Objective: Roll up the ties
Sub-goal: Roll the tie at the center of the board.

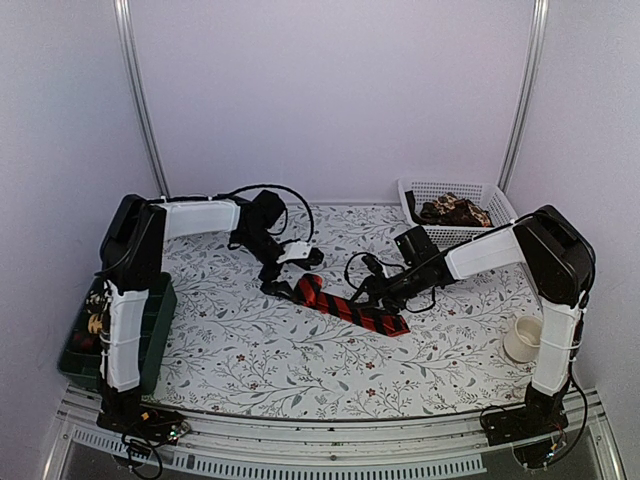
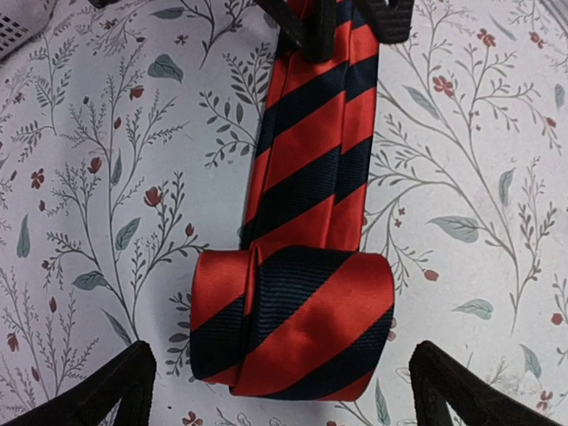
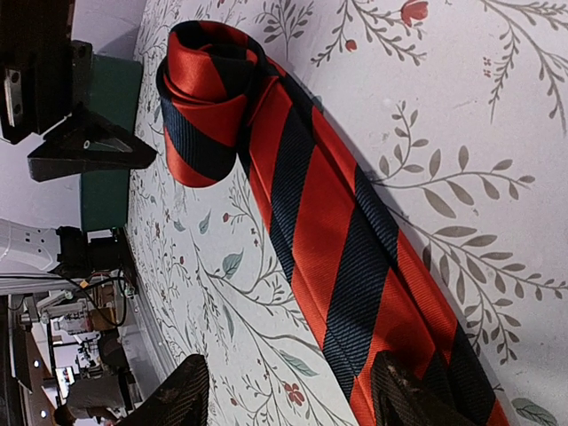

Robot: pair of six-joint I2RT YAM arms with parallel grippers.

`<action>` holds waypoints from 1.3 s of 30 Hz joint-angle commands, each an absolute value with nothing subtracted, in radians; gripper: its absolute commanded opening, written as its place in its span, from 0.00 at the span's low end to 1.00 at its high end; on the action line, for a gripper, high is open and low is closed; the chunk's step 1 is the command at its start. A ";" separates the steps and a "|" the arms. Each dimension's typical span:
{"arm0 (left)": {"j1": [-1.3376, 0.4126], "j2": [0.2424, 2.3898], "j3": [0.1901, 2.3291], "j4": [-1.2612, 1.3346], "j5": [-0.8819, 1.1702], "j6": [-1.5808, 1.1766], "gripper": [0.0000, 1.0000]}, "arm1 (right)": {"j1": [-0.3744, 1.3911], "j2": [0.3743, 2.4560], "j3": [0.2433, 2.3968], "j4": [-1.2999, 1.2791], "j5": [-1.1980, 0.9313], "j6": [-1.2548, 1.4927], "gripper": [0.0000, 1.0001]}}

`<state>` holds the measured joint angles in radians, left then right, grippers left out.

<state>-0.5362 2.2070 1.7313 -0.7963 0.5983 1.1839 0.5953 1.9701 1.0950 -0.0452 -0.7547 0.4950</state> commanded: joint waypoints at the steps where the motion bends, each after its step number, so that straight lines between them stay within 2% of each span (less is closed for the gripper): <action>1: -0.568 2.151 1.647 -0.678 0.493 1.187 1.00 | 0.591 2.017 1.110 -0.046 -0.771 0.495 0.62; 13: -0.587 2.148 1.568 -0.529 0.438 1.210 1.00 | 0.591 2.017 1.107 -0.044 -0.775 0.494 0.61; 28: -0.604 2.199 1.637 -0.618 0.521 1.274 1.00 | 0.591 2.022 1.117 -0.049 -0.785 0.494 0.61; 36: -0.616 2.222 1.653 -0.630 0.537 1.271 0.89 | 0.591 2.019 1.117 -0.049 -0.788 0.494 0.61; 39: -0.617 2.230 1.661 -0.640 0.534 1.267 0.87 | 0.590 2.017 1.115 -0.046 -0.791 0.497 0.60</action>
